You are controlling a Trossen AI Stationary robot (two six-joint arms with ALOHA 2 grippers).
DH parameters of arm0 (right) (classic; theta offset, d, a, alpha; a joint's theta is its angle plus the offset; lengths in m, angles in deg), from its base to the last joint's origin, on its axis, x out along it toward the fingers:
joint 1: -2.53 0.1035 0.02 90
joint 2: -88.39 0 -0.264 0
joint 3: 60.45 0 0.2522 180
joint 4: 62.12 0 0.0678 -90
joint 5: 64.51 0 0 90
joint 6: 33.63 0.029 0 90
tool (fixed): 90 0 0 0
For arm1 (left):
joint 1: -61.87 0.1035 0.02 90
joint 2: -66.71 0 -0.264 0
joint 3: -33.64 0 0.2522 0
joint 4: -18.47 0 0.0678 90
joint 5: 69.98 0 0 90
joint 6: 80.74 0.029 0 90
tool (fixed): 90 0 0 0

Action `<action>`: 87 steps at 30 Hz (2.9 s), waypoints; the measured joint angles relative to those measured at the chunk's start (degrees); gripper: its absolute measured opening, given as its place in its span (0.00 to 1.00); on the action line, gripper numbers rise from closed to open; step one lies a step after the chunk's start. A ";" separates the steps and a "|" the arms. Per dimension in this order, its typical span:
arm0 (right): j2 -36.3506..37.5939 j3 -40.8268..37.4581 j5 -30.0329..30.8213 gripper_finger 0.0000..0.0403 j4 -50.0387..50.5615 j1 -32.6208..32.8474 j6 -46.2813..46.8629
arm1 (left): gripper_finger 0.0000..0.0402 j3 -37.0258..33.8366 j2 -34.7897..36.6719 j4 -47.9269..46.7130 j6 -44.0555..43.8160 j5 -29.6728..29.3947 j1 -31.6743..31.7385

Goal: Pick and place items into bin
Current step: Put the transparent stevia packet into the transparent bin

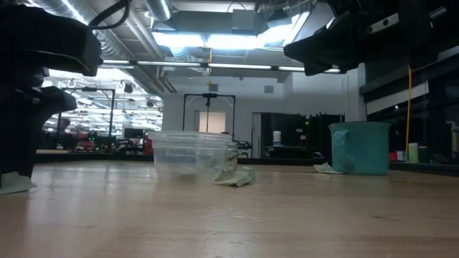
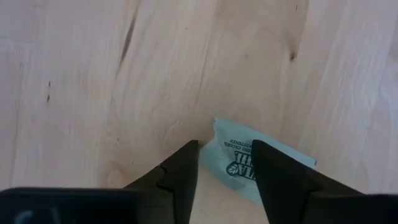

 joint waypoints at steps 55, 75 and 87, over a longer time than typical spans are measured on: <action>-0.02 0.00 0.07 0.06 0.97 -1.33 -0.79 | 0.01 -9.95 31.07 4.32 27.09 -6.85 4.40; -0.02 0.00 0.04 0.06 3.32 -1.55 3.05 | 0.01 -22.80 36.35 38.07 51.63 0.98 20.38; -0.02 0.48 5.15 0.06 2.86 -1.57 -1.38 | 0.01 -22.77 33.53 38.71 49.11 4.12 25.23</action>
